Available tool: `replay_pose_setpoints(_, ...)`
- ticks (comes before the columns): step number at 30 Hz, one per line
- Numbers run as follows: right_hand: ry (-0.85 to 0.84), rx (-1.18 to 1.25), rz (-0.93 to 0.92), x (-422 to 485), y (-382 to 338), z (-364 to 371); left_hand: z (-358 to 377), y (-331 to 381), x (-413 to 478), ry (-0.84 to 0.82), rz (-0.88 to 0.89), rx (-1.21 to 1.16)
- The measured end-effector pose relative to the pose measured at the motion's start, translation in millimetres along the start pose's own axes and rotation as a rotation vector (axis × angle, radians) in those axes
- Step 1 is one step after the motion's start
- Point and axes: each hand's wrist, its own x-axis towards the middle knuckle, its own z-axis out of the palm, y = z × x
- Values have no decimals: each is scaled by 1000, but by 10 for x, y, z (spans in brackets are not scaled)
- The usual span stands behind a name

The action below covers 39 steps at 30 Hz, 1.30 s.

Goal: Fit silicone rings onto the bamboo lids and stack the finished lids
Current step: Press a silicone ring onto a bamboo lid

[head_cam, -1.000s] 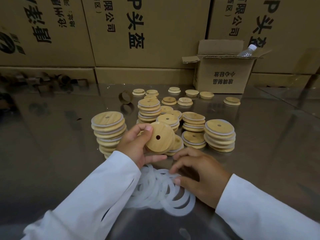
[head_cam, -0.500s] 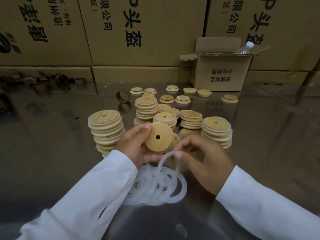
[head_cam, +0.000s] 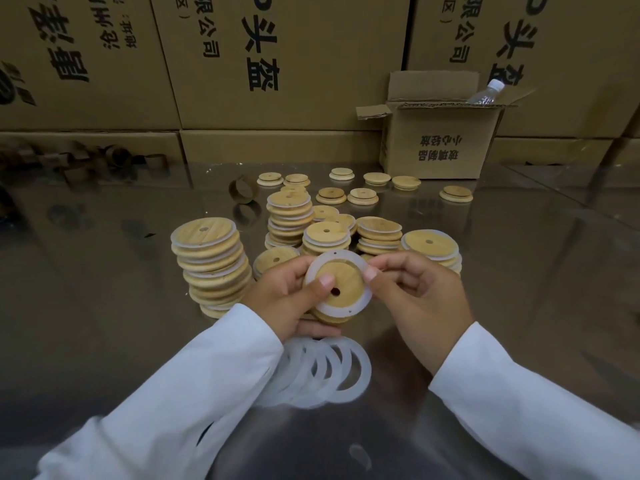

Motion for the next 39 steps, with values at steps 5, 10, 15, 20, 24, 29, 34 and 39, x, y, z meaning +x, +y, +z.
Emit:
replay_pose_setpoints(5,20,-33,26,11,30,-4,8,-8,-5,0,20,-20)
replay_pose_setpoints(10,33,-74,57,28,65,-26,16,-8,-12,10,43,-55)
replay_pose_setpoints(15,20,-132,58,42,66,-20,24,-20,-5,64,74,-17)
replay_pose_setpoints(20,11,-148,90,69,68,-29,44,-22,12,95,83,-27)
replay_pose_setpoints(24,-8,-152,104,70,73,-28,65,-33,9,117,63,-81)
replay_pose_setpoints(29,-31,-121,104,86,48,-49,69,-21,3,132,37,-123)
replay_pose_setpoints(34,-61,-167,65,105,15,-56,80,12,-1,159,33,-127)
replay_pose_setpoints(39,-35,-269,2,70,6,4,125,-3,-3,243,54,-128)
